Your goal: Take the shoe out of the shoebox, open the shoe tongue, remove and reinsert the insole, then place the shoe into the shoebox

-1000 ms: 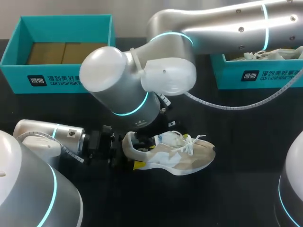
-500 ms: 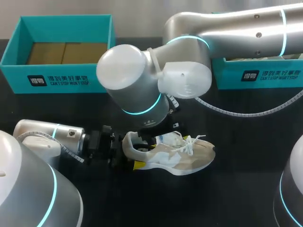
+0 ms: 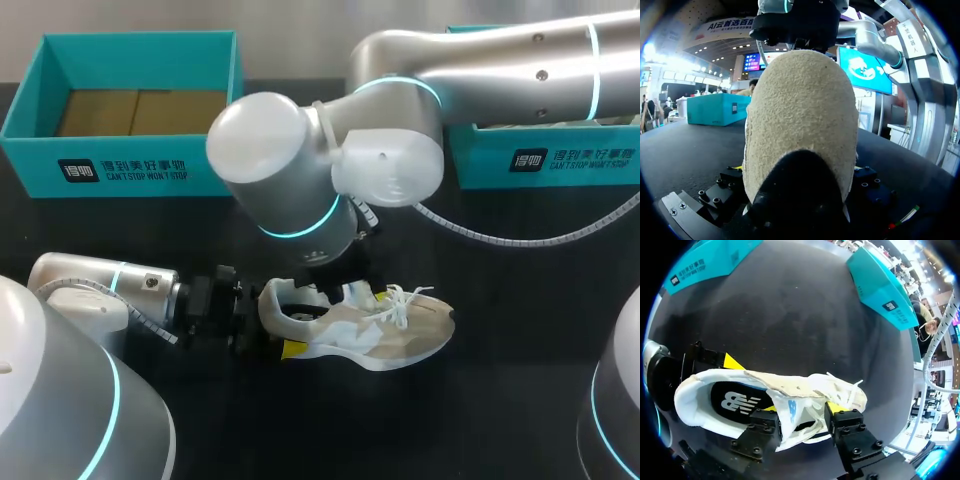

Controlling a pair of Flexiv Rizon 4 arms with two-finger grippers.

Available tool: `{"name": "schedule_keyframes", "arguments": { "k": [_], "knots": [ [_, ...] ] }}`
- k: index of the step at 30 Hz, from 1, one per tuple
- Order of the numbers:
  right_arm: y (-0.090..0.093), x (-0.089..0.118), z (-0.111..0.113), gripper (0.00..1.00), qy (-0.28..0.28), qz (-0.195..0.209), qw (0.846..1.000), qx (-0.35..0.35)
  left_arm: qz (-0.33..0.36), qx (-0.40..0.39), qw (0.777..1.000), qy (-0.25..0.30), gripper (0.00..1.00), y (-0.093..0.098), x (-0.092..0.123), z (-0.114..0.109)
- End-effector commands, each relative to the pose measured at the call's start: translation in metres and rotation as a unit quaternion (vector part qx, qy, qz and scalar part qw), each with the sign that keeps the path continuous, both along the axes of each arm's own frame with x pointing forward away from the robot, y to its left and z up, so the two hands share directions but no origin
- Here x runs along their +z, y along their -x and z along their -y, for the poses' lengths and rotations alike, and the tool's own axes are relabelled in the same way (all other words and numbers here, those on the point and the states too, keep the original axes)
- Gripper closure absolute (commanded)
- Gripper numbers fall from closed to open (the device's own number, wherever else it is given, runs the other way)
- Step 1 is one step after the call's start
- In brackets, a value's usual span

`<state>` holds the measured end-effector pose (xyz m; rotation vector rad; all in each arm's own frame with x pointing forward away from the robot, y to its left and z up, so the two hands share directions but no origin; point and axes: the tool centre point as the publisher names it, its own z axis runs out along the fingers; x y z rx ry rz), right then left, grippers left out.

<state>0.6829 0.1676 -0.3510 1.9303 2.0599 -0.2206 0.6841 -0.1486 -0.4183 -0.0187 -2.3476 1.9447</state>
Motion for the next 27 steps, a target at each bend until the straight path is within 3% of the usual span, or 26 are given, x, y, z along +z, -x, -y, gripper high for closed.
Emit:
{"name": "schedule_keyframes", "arguments": {
  "k": [1, 8, 14, 16, 18, 22, 27],
  "knots": [
    [0.011, 0.013, 0.004, 0.62, -0.040, 0.122, 0.937, -0.325, 0.000, 0.001, 1.000, -0.001, 1.00, 0.001, 0.000, 0.000],
    [0.011, 0.021, 0.006, 0.71, -0.043, 0.124, 0.938, -0.320, 0.000, 0.001, 1.000, -0.001, 1.00, 0.001, 0.000, 0.000],
    [0.008, 0.010, -0.003, 0.72, -0.058, 0.103, 0.945, -0.305, 0.000, 0.001, 1.000, -0.001, 1.00, 0.001, 0.000, 0.000],
    [0.009, 0.009, -0.004, 0.79, -0.059, 0.102, 0.945, -0.306, 0.000, 0.001, 1.000, -0.001, 1.00, 0.001, 0.000, 0.000],
    [0.012, 0.011, -0.003, 1.00, -0.062, 0.101, 0.944, -0.307, 0.000, 0.001, 1.000, -0.001, 1.00, 0.001, 0.000, 0.000],
    [0.016, 0.018, 0.002, 1.00, -0.075, 0.106, 0.944, -0.304, 0.000, 0.001, 1.000, -0.001, 1.00, 0.001, 0.000, 0.000],
    [0.022, 0.028, 0.015, 1.00, -0.159, 0.098, 0.938, -0.293, 0.000, 0.001, 1.000, -0.001, 1.00, 0.001, 0.000, 0.000]
  ]
}}
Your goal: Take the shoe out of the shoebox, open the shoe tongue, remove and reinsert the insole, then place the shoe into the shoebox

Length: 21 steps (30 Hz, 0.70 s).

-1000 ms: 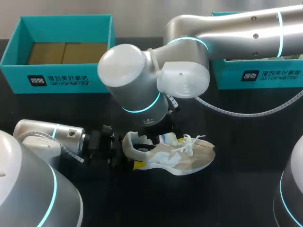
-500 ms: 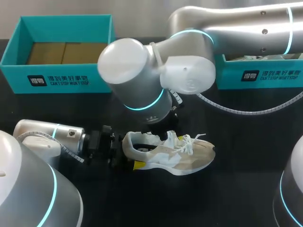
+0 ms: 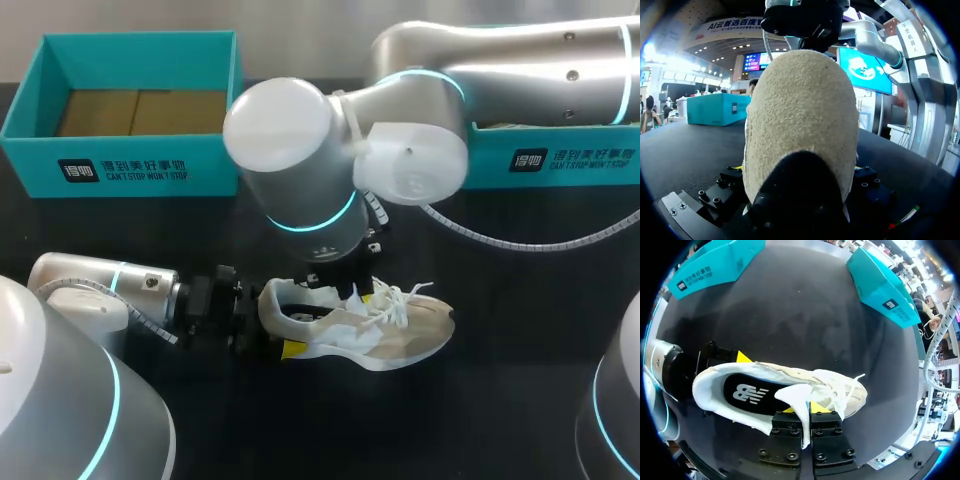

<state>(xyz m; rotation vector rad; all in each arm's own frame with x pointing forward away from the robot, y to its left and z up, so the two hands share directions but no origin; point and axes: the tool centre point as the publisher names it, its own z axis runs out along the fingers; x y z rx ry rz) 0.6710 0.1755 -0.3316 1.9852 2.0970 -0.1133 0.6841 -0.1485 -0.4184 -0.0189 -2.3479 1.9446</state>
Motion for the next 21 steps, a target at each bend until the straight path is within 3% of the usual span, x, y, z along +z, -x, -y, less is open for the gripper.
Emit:
{"name": "schedule_keyframes", "arguments": {
  "k": [1, 20, 21],
  "knots": [
    [0.0098, 0.0085, 0.0225, 1.00, -0.115, 0.078, 0.945, -0.295, 0.000, 0.001, 1.000, -0.001, 1.00, 0.0011, 0.0000, 0.0001],
    [0.0095, 0.0086, 0.0263, 1.00, -0.115, 0.079, 0.945, -0.296, 0.000, 0.001, 1.000, -0.001, 1.00, 0.0011, 0.0000, 0.0001],
    [0.0093, 0.0092, 0.0306, 1.00, -0.137, 0.075, 0.942, -0.298, 0.000, 0.001, 1.000, -0.001, 1.00, 0.0011, 0.0000, 0.0001]
  ]
}}
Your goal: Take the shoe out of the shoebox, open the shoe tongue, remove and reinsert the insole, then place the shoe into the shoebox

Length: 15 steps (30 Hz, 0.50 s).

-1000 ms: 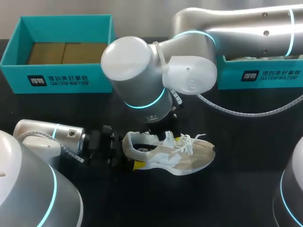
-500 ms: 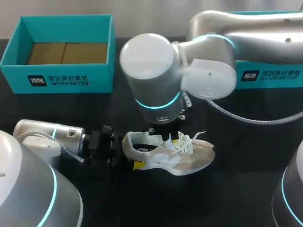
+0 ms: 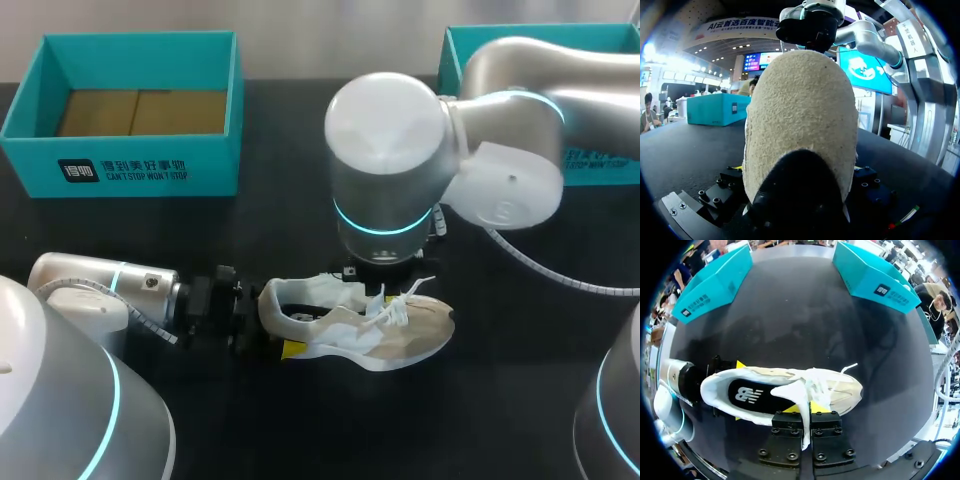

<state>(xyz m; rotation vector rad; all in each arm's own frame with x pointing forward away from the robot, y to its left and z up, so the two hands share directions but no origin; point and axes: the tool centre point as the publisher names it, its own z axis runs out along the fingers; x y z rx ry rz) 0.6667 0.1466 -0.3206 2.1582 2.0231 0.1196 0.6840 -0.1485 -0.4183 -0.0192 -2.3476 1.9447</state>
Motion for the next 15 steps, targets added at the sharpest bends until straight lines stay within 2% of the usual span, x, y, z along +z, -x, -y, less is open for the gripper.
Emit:
{"name": "schedule_keyframes", "arguments": {
  "k": [1, 4, 6, 11, 15],
  "knots": [
    [0.005, -0.002, 0.006, 1.00, -0.073, 0.020, 0.965, -0.251, 0.000, 0.001, 1.000, -0.001, 1.00, 0.001, 0.000, 0.000],
    [0.003, -0.003, 0.019, 1.00, -0.115, 0.002, 0.965, -0.238, 0.000, 0.001, 1.000, -0.001, 1.00, 0.001, 0.000, 0.000],
    [0.002, -0.004, 0.027, 1.00, -0.165, -0.015, 0.959, -0.230, 0.000, 0.001, 1.000, -0.001, 1.00, 0.001, 0.000, 0.000],
    [0.004, -0.011, 0.038, 1.00, -0.197, -0.033, 0.954, -0.224, 0.000, 0.001, 1.000, -0.001, 1.00, 0.001, 0.000, 0.000],
    [0.006, -0.010, 0.046, 1.00, -0.218, -0.024, 0.951, -0.217, 0.000, 0.001, 1.000, -0.001, 1.00, 0.001, 0.000, 0.000]
  ]
}}
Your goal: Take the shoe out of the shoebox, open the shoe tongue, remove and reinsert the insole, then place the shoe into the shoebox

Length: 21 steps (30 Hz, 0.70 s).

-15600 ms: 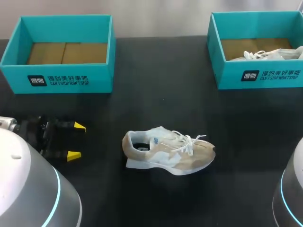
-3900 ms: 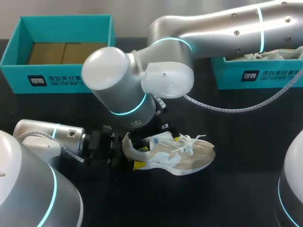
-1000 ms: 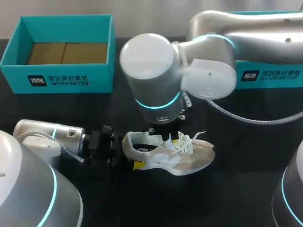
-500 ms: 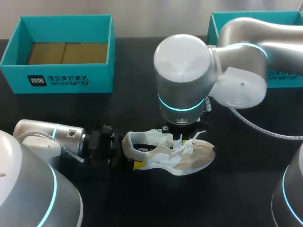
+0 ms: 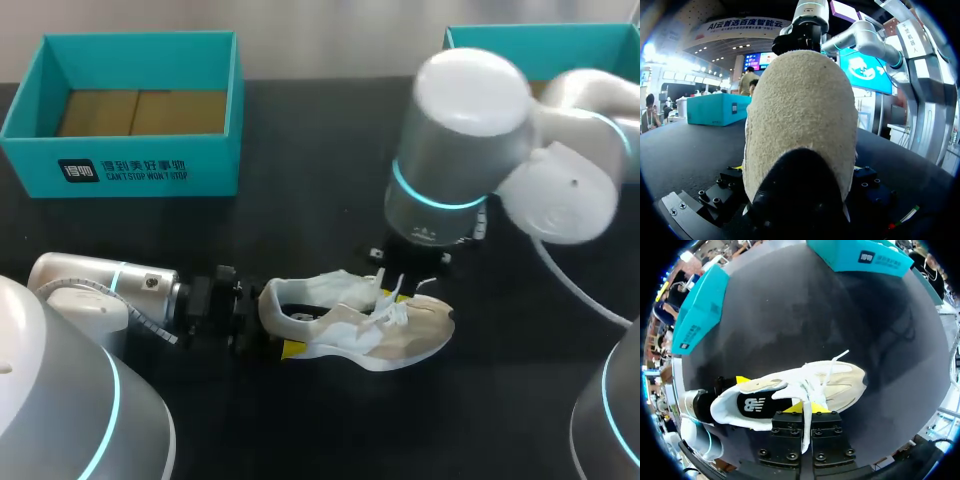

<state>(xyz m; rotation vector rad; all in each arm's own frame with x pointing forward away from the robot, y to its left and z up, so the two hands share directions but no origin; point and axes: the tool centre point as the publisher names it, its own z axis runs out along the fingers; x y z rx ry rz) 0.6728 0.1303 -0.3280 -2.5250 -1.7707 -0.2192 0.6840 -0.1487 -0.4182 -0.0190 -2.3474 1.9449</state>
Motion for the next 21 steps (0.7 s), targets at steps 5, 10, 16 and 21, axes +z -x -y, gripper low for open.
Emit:
{"name": "schedule_keyframes", "arguments": {
  "k": [5, 10, 16, 21],
  "knots": [
    [0.014, 0.001, 0.031, 1.00, -0.102, 0.060, 0.992, -0.044, 0.000, 0.001, 1.000, -0.001, 1.00, 0.001, 0.000, 0.000],
    [0.012, -0.005, 0.033, 1.00, -0.140, 0.072, 0.987, 0.010, 0.000, 0.001, 1.000, -0.001, 1.00, 0.001, 0.000, 0.000],
    [0.007, -0.010, 0.035, 1.00, -0.166, 0.081, 0.980, 0.068, 0.000, 0.001, 1.000, -0.001, 1.00, 0.001, 0.000, 0.000],
    [0.004, -0.018, 0.037, 1.00, -0.196, 0.086, 0.971, 0.103, 0.000, 0.001, 1.000, -0.001, 1.00, 0.001, 0.000, 0.000]
  ]
}}
